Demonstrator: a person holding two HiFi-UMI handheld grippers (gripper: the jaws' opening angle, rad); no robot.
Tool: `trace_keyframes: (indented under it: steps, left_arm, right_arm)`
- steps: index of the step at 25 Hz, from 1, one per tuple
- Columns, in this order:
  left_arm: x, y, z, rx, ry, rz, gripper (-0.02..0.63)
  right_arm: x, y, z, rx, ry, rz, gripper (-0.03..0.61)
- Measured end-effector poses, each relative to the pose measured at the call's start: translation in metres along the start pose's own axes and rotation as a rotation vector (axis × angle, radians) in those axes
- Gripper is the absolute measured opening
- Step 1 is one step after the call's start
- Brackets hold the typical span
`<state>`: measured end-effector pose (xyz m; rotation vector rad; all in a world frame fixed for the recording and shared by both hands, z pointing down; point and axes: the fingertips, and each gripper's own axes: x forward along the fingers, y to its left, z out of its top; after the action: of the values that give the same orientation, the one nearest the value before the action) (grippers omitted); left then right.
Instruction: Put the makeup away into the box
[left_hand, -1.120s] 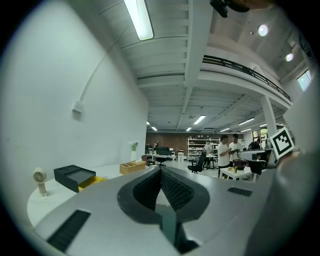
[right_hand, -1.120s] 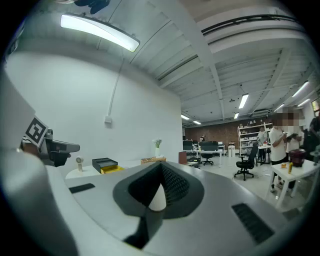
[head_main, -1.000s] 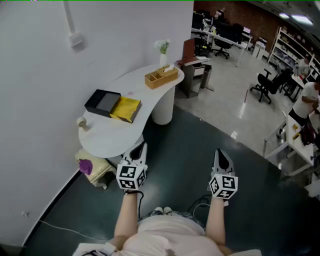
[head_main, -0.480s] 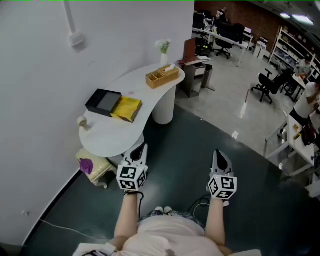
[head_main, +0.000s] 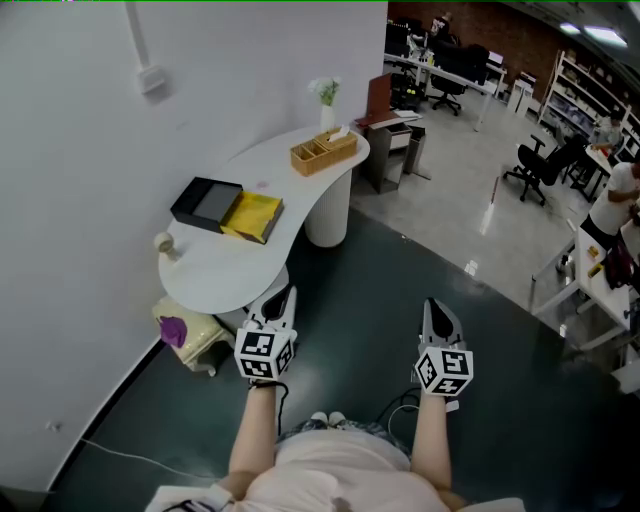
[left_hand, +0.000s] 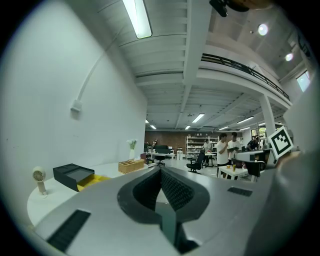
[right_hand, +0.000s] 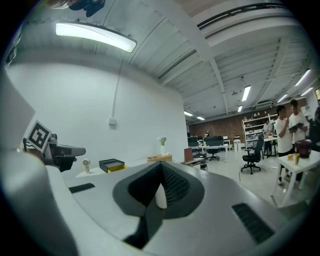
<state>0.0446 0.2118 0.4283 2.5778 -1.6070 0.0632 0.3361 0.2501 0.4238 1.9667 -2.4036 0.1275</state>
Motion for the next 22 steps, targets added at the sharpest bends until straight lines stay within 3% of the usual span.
trace_keyframes:
  steps: [9,14,22]
  left_arm:
    - [0.002,0.001,-0.004,-0.008,0.006,-0.005,0.026]
    - [0.001,0.004,-0.008,-0.013,0.013,-0.009,0.026]
    - [0.000,0.010,-0.014,-0.010,0.021,-0.027,0.026]
  right_arm:
    - [-0.003,0.002,0.009,-0.031,-0.027,-0.003,0.017]
    - [-0.006,0.004,0.018,-0.010,-0.076,-0.022,0.143]
    - [-0.002,0.012,0.008,0.047,-0.090,-0.020,0.398]
